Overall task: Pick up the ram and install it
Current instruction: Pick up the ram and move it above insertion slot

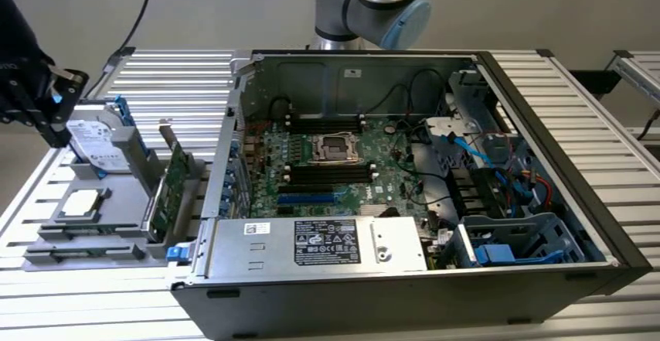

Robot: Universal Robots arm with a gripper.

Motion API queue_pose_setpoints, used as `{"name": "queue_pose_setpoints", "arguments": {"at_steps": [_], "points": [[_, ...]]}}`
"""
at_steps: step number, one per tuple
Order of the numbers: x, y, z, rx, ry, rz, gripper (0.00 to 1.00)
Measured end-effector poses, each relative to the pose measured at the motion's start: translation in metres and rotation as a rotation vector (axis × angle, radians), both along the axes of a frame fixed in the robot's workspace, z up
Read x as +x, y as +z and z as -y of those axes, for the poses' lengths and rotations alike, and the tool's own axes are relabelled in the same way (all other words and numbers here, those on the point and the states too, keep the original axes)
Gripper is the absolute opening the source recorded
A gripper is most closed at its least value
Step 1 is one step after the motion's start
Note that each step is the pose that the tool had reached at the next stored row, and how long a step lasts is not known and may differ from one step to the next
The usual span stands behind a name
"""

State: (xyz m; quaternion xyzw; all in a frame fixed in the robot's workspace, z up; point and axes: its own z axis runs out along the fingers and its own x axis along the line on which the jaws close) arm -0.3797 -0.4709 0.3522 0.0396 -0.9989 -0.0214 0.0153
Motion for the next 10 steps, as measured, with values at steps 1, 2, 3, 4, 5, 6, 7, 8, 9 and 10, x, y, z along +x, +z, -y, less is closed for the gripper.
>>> {"name": "queue_pose_setpoints", "arguments": {"at_steps": [1,2,3,4,5,6,7,8,9,10], "points": [[0.0,-0.0002,0.0,0.0,0.018,0.0,0.11],[0.0,-0.0004,0.0,0.0,0.036,-0.0001,0.11],[0.0,-0.0006,0.0,0.0,0.054,-0.0001,0.11],[0.0,-0.0008,0.0,0.0,0.072,-0.0001,0.11],[0.0,-0.001,0.0,0.0001,0.09,-0.0001,0.11],[0.0,-0.0012,0.0,0.0,0.108,0.0,0.11],[0.0,-0.0014,0.0,0.0001,0.126,0.0,0.11],[0.0,-0.0016,0.0,0.0001,0.146,0.0,0.11],[0.0,-0.0018,0.0,0.0,0.163,-0.0001,0.11],[0.0,-0.002,0.0,0.0,0.181,0.0,0.11]]}}
